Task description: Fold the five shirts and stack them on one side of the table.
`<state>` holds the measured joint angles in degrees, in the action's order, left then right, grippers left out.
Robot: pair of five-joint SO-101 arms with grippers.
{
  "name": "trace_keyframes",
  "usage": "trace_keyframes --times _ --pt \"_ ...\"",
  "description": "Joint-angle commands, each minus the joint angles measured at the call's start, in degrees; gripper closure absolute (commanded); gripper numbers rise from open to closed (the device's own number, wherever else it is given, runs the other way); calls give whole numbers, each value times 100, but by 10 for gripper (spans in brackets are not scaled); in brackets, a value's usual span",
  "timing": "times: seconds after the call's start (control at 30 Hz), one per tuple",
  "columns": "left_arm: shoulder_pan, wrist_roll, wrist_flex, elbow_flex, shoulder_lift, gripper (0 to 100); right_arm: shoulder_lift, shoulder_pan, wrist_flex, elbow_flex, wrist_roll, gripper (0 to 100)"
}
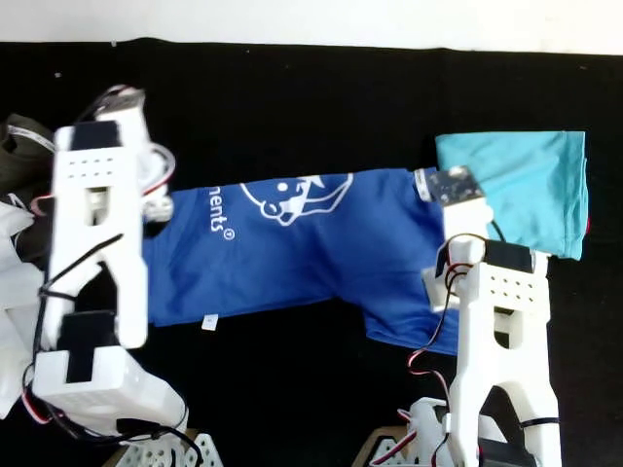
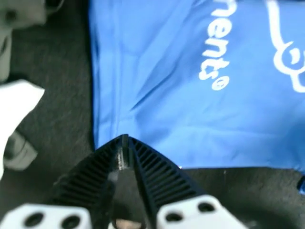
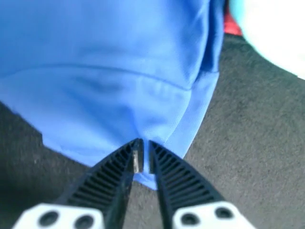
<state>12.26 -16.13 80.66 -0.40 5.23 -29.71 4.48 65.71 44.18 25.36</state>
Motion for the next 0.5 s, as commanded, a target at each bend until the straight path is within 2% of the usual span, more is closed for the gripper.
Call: trace_keyframes --times 0.0,0.23,0.37,0.47 --pt "-198 26 -431 -233 163 991 -119 57 -365 -66 -149 994" --pt "101 26 -791 -989 1745 991 -145 57 -514 -66 -158 993" --pt "576 26 -844 -2044 2633 991 -171 57 -514 -66 -158 993" --pt "1121 18 -1187 -2976 3354 991 -171 57 -497 -66 -158 993"
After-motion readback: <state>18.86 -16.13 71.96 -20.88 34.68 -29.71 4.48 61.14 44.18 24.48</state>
